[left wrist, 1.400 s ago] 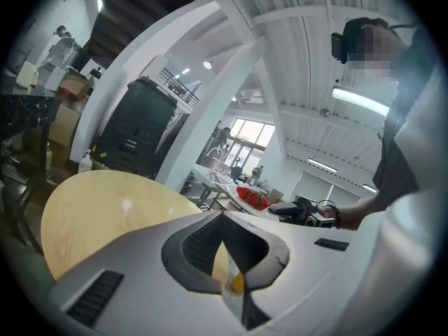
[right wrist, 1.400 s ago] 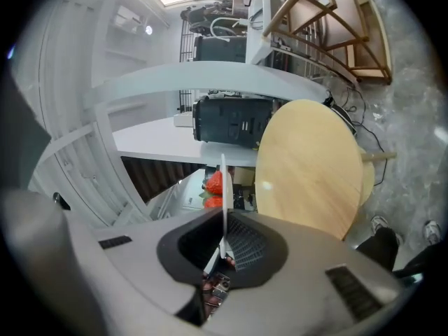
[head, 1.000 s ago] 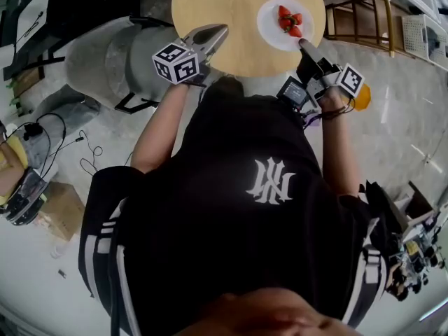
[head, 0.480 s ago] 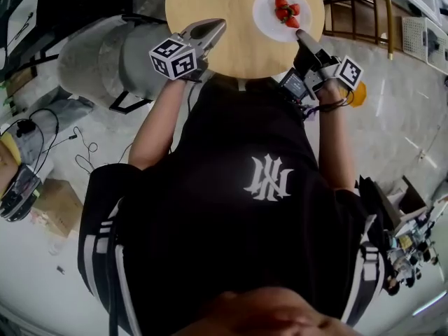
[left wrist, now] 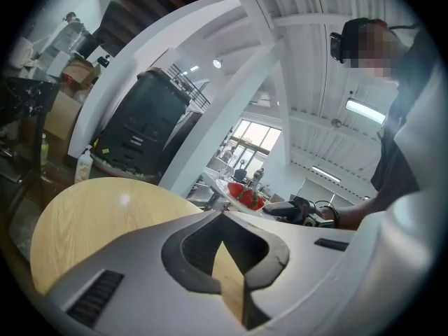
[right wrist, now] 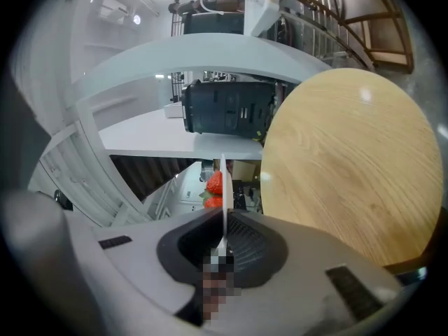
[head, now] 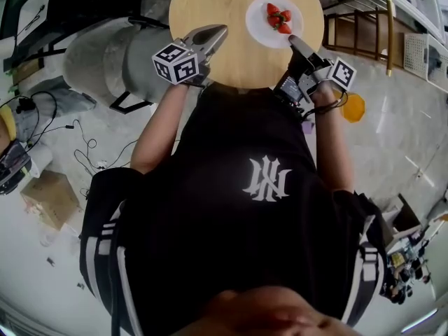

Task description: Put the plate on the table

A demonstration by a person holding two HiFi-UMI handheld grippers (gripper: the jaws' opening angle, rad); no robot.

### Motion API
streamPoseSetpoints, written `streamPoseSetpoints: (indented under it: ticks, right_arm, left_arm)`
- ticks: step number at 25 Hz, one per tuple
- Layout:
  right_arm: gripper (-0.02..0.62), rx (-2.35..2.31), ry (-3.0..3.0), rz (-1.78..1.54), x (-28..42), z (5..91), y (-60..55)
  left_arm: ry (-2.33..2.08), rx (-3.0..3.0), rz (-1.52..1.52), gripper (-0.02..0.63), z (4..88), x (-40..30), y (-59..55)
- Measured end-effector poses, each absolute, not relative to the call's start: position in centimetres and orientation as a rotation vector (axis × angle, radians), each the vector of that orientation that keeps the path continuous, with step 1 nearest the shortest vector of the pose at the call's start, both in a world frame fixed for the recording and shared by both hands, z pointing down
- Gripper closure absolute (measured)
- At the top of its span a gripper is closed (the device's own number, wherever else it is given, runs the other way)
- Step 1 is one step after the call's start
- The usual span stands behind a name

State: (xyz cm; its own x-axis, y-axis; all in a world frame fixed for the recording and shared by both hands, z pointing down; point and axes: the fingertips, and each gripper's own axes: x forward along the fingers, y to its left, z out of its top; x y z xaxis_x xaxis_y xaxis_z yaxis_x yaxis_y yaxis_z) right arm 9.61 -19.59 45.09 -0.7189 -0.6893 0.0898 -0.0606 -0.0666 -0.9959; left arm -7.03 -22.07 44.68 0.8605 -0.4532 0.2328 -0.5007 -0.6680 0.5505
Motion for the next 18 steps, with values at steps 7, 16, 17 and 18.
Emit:
streamPoseSetpoints:
  ticks: [7,16,17,18]
  right_arm:
    - [0.578,-0.786,1.778,-1.86,9.7,45.5,-20.2]
    - [0.578,-0.79,1.792,-1.906,10.2,46.8,-20.2]
    - [0.578,-0.792,1.792,-1.911,10.3,47.1,-20.2]
    - [0.578,-0.792,1.793,-1.918,10.3,47.3,-20.3]
  left_arm:
    - [-0.704,2.41,0.115,0.604,44.7,-6.8,-21.9]
    - [-0.718,2.385,0.122,0.604,45.2,-6.4,-21.3]
    - [-0.718,2.38,0.125,0.604,45.4,-6.3,-21.2]
    - [-0.72,2.374,0.127,0.604,45.6,-6.2,-21.1]
